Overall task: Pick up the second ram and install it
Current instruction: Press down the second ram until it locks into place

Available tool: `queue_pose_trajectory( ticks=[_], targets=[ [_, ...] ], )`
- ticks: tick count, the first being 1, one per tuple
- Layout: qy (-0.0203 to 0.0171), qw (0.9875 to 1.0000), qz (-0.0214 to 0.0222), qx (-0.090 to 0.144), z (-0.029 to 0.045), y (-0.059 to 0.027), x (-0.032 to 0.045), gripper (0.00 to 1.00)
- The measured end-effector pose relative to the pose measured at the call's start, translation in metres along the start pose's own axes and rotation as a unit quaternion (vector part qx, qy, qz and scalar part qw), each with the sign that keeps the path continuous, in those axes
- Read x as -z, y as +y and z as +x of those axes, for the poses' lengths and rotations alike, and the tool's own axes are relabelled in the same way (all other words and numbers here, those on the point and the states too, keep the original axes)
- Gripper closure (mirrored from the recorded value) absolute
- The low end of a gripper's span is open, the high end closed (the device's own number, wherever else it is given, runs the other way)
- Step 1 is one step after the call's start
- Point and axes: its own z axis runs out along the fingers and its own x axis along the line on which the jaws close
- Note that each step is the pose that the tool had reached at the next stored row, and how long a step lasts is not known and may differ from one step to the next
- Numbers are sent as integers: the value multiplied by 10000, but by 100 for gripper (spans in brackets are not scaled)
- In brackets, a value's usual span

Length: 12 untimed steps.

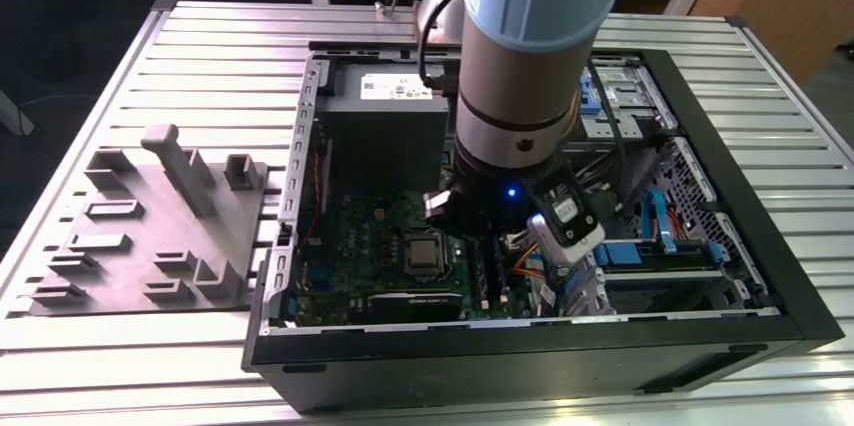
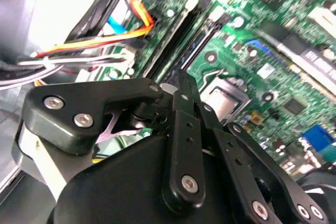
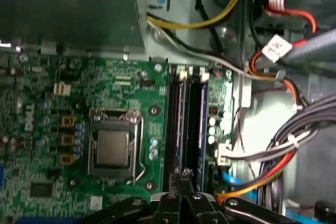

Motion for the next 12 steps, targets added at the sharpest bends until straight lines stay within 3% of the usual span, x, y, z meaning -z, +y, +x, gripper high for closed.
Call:
queue_pose_trajectory(
  ticks=[7,12],
  targets=[
    [19,10000,46,-3,5,-106,2,90],
    [22,10000,71,-10,6,-122,-12,90]
  ],
)
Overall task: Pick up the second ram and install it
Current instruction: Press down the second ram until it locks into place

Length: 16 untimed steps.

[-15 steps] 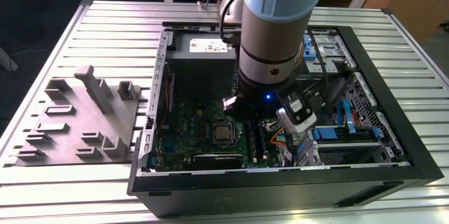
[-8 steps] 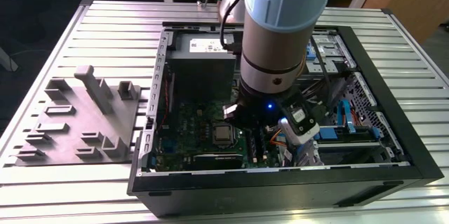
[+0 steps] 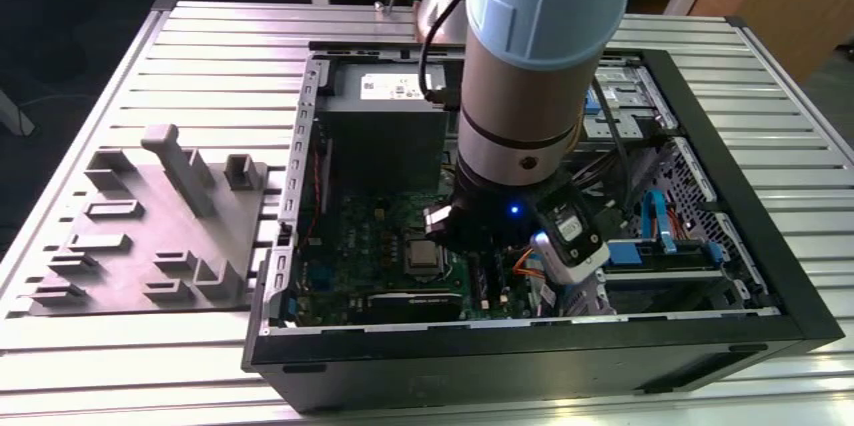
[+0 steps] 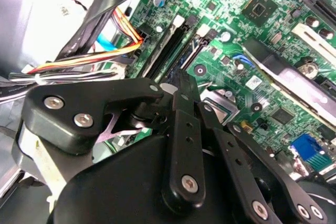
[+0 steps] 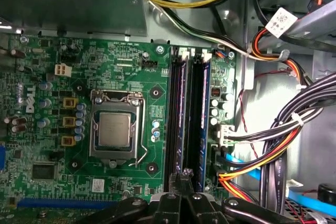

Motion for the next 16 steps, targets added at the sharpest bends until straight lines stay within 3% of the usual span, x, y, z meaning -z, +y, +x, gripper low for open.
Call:
queue_pose_trajectory(
  ticks=[6,7,9,10,16],
  targets=[
    [-5,10000,0,0,0,0,-1,90],
    [-7,10000,9,0,1,1,-3,90],
    [-3,10000,84,4,1,0,-6,90],
    [-2,9999,101,6,1,0,-9,90],
    [3,9999,106,5,-24,-2,-45,90]
  ],
)
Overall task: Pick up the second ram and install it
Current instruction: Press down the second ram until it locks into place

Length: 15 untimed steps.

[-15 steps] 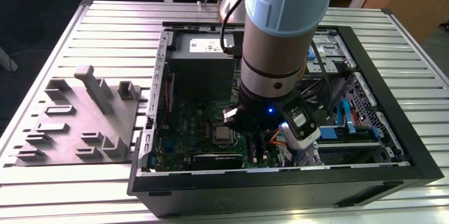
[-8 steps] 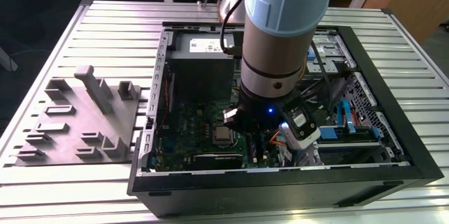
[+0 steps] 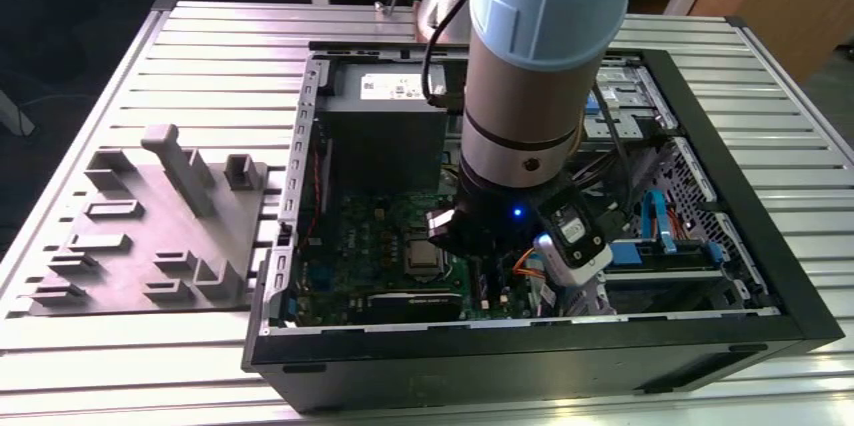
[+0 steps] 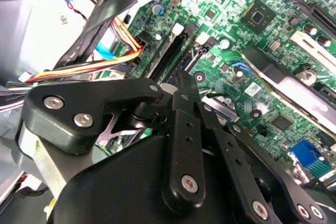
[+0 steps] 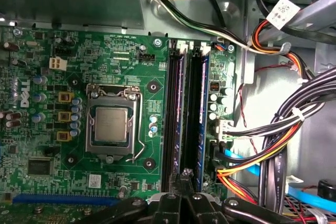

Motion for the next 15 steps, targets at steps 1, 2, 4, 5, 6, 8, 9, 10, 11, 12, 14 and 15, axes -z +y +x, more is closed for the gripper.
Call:
queue_pose_trajectory(
  ticks=[1,2,4,5,6,8,9,10,11,12,14,15],
  targets=[
    [0,10000,0,0,1,0,-15,90],
    [0,10000,1,0,1,0,-23,90],
    [1,10000,2,1,1,0,-24,90],
    [1,10000,2,1,1,-1,-24,90],
    [1,10000,1,0,1,0,-25,90],
    [0,10000,0,1,4,0,-30,90],
    [0,10000,0,0,8,0,-32,90],
    [0,10000,0,1,9,0,-35,90],
    [0,10000,-1,1,10,1,-40,90],
    [0,10000,0,0,10,1,-46,90],
    [0,10000,1,1,13,0,-65,90],
    [0,10000,0,0,15,1,-73,90]
  ],
)
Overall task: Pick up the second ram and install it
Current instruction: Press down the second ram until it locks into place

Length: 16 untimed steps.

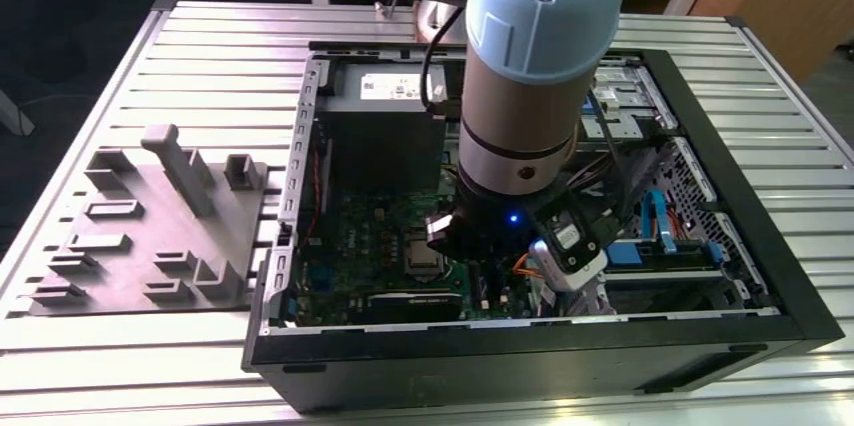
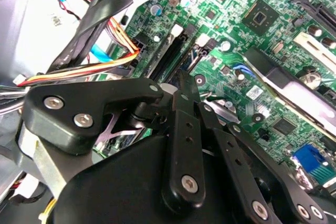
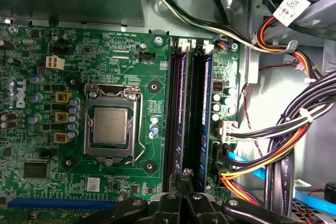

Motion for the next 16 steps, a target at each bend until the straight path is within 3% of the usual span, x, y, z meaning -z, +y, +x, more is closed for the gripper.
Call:
queue_pose_trajectory(
  ticks=[16],
  targets=[
    [1,10000,4,0,6,-1,-73,90]
  ],
)
